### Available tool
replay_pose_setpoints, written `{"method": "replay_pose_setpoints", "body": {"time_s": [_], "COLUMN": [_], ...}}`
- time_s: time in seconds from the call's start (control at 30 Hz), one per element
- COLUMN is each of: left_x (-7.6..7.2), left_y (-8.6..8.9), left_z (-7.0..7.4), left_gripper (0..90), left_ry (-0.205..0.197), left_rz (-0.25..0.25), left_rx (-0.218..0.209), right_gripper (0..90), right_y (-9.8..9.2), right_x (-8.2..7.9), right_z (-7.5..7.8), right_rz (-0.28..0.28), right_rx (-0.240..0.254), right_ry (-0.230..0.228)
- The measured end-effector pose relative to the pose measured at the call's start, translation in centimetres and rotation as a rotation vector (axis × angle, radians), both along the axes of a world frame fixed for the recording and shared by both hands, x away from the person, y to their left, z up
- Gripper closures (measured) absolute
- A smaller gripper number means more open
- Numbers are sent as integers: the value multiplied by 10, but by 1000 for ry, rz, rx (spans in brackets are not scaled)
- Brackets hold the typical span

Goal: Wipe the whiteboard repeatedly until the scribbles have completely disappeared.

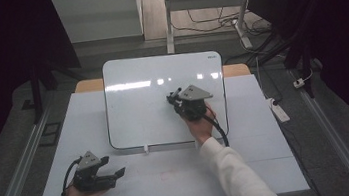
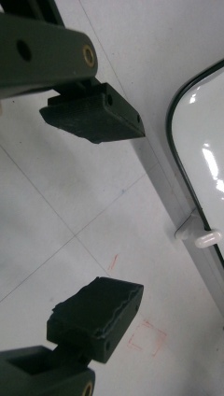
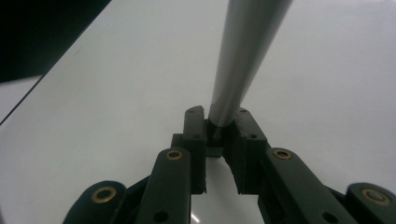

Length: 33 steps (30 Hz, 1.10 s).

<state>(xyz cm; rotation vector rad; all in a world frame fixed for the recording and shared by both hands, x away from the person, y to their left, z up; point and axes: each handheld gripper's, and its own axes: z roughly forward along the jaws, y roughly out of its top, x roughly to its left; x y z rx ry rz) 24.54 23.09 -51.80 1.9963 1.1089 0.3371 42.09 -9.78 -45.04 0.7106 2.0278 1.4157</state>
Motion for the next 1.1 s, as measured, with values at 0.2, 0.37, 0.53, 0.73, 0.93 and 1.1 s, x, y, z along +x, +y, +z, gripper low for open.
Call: {"method": "replay_pose_setpoints", "body": {"time_s": [0.2, 0.37, 0.53, 0.73, 0.93, 1.1], "left_x": [2, 0, 2, 1, 2, -1], "left_y": [0, 1, 2, 0, 2, 3], "left_z": [-1, 0, 0, 0, -1, 0], "left_gripper": [232, 231, 231, 231, 231, 231], "left_ry": [3, 0, 1, -1, 1, -5], "left_rz": [1, 2, 5, 1, 3, 6], "left_rx": [-2, -3, -4, -1, -2, -4], "right_gripper": [777, 777, 777, 777, 777, 777], "right_y": [14, 0, 10, 9, 38, 8], "right_x": [-4, 4, -5, 11, -1, 20], "right_z": [-4, 2, -3, 8, -1, 17], "right_rz": [48, -31, 18, -29, 95, -61], "right_rx": [-9, 30, -16, 35, -89, 24], "right_ry": [27, -5, 4, -9, -22, -30]}}
